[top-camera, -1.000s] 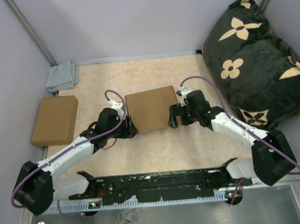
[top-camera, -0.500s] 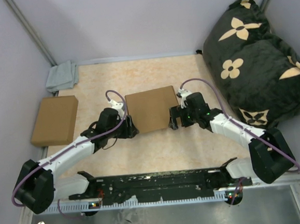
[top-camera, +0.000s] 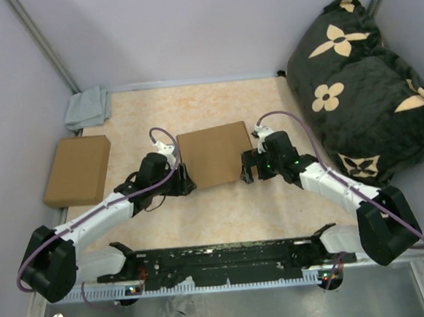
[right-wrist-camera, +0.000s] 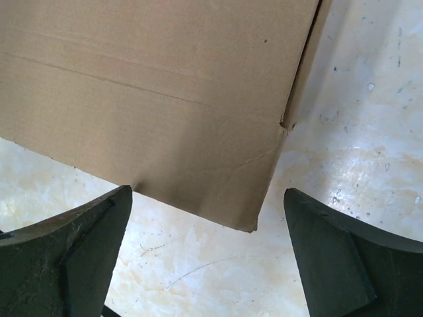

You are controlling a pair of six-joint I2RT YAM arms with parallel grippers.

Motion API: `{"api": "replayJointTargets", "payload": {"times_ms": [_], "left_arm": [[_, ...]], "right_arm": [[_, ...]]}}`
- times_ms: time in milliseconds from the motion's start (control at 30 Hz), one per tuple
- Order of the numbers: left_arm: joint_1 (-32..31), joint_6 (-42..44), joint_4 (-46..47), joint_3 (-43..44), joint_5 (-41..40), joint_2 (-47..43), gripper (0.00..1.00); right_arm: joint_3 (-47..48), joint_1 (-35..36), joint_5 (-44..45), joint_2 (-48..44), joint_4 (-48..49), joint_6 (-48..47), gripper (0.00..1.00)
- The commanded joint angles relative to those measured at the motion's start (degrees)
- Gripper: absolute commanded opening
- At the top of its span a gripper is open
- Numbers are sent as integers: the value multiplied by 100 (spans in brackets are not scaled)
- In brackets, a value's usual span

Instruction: Fold the paper box

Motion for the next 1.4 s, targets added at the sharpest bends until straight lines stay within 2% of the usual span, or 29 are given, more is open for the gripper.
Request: {"api": "replayJointTargets", "payload": {"times_ms": [0, 233, 833, 1367], "left_arm": [[-35, 56, 59, 133, 51, -45, 55], [-35, 48, 48, 120, 87, -84, 54], [-35, 21, 42, 196, 336, -57, 53], [-39, 9, 178, 107, 302, 8, 52]], "right_arm": [[69, 47, 253, -379, -58, -8, 98], [62, 46, 187, -413, 33, -17, 97], [80, 51, -81, -126, 120, 30, 84], [50, 47, -146, -50, 220, 27, 84]]}}
